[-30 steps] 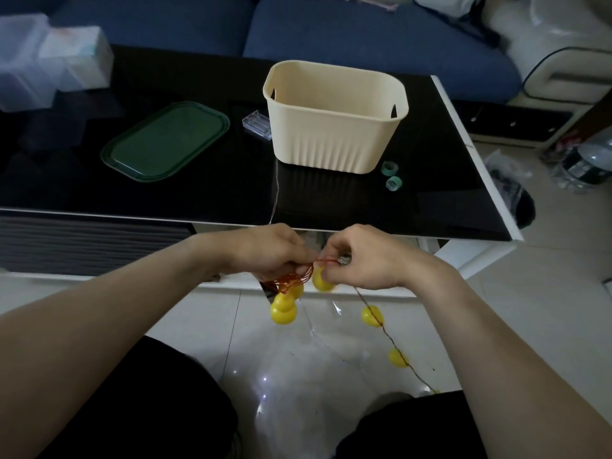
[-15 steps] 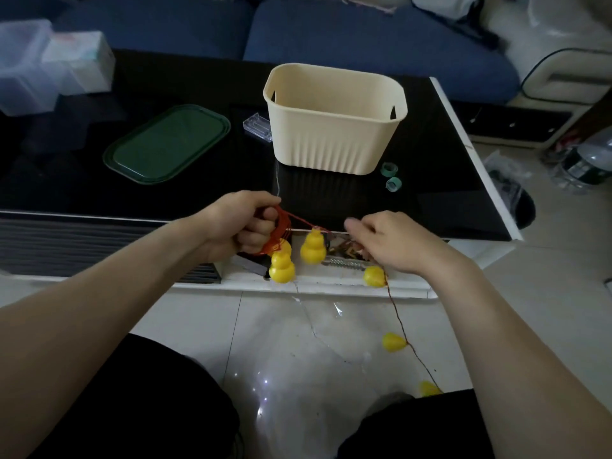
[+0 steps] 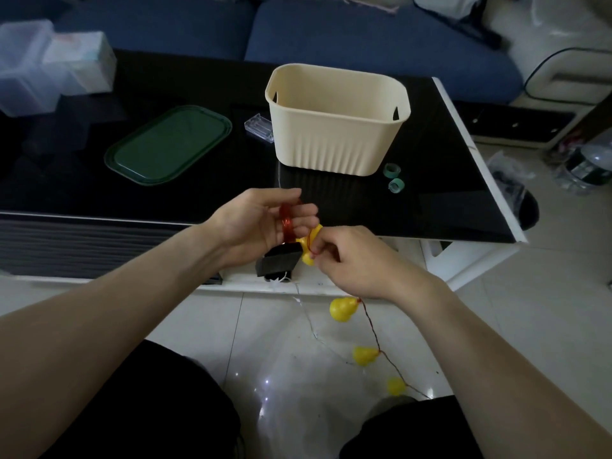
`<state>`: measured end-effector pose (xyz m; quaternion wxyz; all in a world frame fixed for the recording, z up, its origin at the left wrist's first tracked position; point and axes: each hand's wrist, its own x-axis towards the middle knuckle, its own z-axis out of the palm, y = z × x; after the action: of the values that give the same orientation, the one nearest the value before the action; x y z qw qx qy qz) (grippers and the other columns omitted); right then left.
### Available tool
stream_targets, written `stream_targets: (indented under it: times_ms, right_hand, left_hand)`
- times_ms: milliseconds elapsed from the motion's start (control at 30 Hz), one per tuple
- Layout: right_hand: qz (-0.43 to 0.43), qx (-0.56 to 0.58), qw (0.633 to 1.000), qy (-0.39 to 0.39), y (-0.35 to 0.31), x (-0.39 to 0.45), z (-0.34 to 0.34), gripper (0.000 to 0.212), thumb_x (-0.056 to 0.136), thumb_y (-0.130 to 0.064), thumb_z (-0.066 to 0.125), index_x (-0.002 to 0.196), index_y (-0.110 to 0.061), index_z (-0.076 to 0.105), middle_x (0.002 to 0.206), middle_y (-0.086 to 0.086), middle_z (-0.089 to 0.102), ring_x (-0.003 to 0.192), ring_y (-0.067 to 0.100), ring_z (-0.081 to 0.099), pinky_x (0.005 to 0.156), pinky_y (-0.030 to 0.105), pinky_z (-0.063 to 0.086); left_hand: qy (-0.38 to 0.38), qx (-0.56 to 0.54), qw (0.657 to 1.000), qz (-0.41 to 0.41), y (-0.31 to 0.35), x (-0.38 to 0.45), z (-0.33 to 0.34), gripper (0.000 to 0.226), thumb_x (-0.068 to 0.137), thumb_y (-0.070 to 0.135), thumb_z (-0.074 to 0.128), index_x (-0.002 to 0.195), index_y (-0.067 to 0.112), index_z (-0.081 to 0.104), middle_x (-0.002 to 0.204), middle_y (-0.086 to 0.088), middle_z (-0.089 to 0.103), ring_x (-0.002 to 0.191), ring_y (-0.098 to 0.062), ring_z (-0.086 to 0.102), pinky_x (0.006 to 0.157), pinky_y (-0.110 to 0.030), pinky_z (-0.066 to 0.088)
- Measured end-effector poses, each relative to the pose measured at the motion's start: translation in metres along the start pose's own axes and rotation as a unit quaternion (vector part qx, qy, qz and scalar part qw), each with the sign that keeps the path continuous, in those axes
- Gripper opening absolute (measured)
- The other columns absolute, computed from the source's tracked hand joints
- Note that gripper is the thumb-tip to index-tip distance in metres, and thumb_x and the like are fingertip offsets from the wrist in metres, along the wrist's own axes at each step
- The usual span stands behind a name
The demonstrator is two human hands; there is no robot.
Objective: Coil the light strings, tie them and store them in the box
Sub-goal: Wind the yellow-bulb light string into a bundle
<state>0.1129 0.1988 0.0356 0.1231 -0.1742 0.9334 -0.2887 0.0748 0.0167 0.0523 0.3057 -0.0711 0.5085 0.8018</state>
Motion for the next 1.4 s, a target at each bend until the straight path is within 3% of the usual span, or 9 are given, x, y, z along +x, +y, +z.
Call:
stream_targets:
  times_ms: [133,233,433,567,767,900,1100,1233,1400]
  right_hand:
    - [-0.029,-0.046,0.998,0.033,0.0,0.0,0.004,0.02,0.098,-0.014,0.058,0.11,-0.017,0.074,0.097,-0.009,0.051,0.092,0.009,0.054,0.079,0.021,0.041]
    - [-0.043,-0.029,0.994,0.097,-0.004,-0.002,0.002,0.018,0.093,-0.01,0.067,0.106,-0.017,0.079,0.105,-0.001,0.067,0.094,0.008,0.059,0.081,0.02,0.046]
    - [-0.044,0.042,0.987,0.149,-0.01,-0.007,0.0,0.015,0.082,-0.008,0.075,0.088,-0.021,0.073,0.074,-0.013,0.067,0.064,0.005,0.065,0.064,0.023,0.055]
    - [-0.056,0.042,0.98,0.185,-0.009,-0.006,-0.002,0.047,0.077,-0.006,0.079,0.058,-0.03,0.044,0.057,-0.009,0.058,0.057,0.001,0.06,0.056,0.012,0.043]
    - [-0.067,0.032,0.982,0.172,-0.009,-0.005,0.005,0.049,0.07,-0.009,0.086,0.057,-0.03,0.043,0.073,-0.01,0.055,0.064,0.005,0.056,0.06,0.022,0.048]
    - [-0.025,0.041,0.988,0.148,-0.009,-0.005,0.003,0.052,0.061,-0.027,0.095,0.056,-0.025,0.043,0.074,-0.009,0.05,0.062,0.004,0.053,0.055,0.014,0.041]
    - [0.02,0.085,0.996,0.018,-0.007,-0.007,-0.011,0.031,0.081,-0.046,0.08,0.075,-0.022,0.06,0.066,-0.01,0.058,0.057,-0.001,0.053,0.053,0.014,0.041]
    - [0.042,0.069,0.995,-0.051,0.006,-0.006,-0.019,0.021,0.081,-0.035,0.082,0.092,-0.031,0.064,0.075,-0.012,0.061,0.064,0.001,0.055,0.062,0.023,0.049]
    - [0.023,0.075,0.997,0.018,0.005,-0.006,-0.012,0.012,0.083,-0.017,0.079,0.081,-0.024,0.07,0.061,-0.011,0.058,0.055,-0.004,0.054,0.053,0.011,0.041]
  left_hand:
    - [-0.018,-0.039,0.999,0.001,-0.003,-0.001,0.003,0.02,0.094,0.007,0.051,0.1,-0.008,0.062,0.114,-0.024,0.069,0.103,-0.029,0.07,0.088,-0.032,0.058]
    - [-0.018,-0.015,0.999,0.023,-0.005,-0.002,0.007,0.02,0.097,0.0,0.047,0.081,-0.001,0.059,0.119,-0.03,0.065,0.11,-0.034,0.067,0.093,-0.037,0.056]
    - [-0.052,0.061,0.996,0.047,-0.005,-0.004,0.009,0.011,0.098,0.005,0.047,0.092,0.0,0.055,0.097,-0.019,0.072,0.089,-0.026,0.071,0.078,-0.031,0.058]
    - [-0.068,0.115,0.991,0.02,-0.014,-0.004,0.011,0.012,0.097,0.009,0.047,0.103,0.001,0.052,0.083,-0.011,0.071,0.078,-0.019,0.067,0.069,-0.026,0.053]
    - [-0.056,0.196,0.979,-0.005,-0.017,-0.008,0.016,0.04,0.099,0.014,0.046,0.067,0.009,0.069,0.071,-0.009,0.064,0.061,-0.017,0.06,0.058,-0.026,0.049]
    - [-0.072,0.27,0.96,-0.035,-0.024,-0.008,0.018,0.045,0.105,0.028,0.033,0.084,-0.001,0.061,0.068,-0.019,0.06,0.056,-0.027,0.056,0.057,-0.032,0.043]
    - [-0.005,0.367,0.93,-0.008,-0.024,-0.004,0.014,0.042,0.104,0.028,0.043,0.071,0.003,0.05,0.057,-0.012,0.042,0.043,-0.017,0.03,0.041,-0.023,0.023]
    - [0.011,0.383,0.924,0.01,-0.018,-0.002,0.008,0.047,0.103,0.025,0.045,0.06,0.004,0.045,0.061,-0.013,0.037,0.041,-0.016,0.026,0.038,-0.02,0.023]
    - [-0.004,0.373,0.928,-0.018,-0.023,-0.002,0.008,0.038,0.101,0.021,0.05,0.066,0.006,0.047,0.052,-0.01,0.043,0.042,-0.016,0.027,0.041,-0.022,0.019]
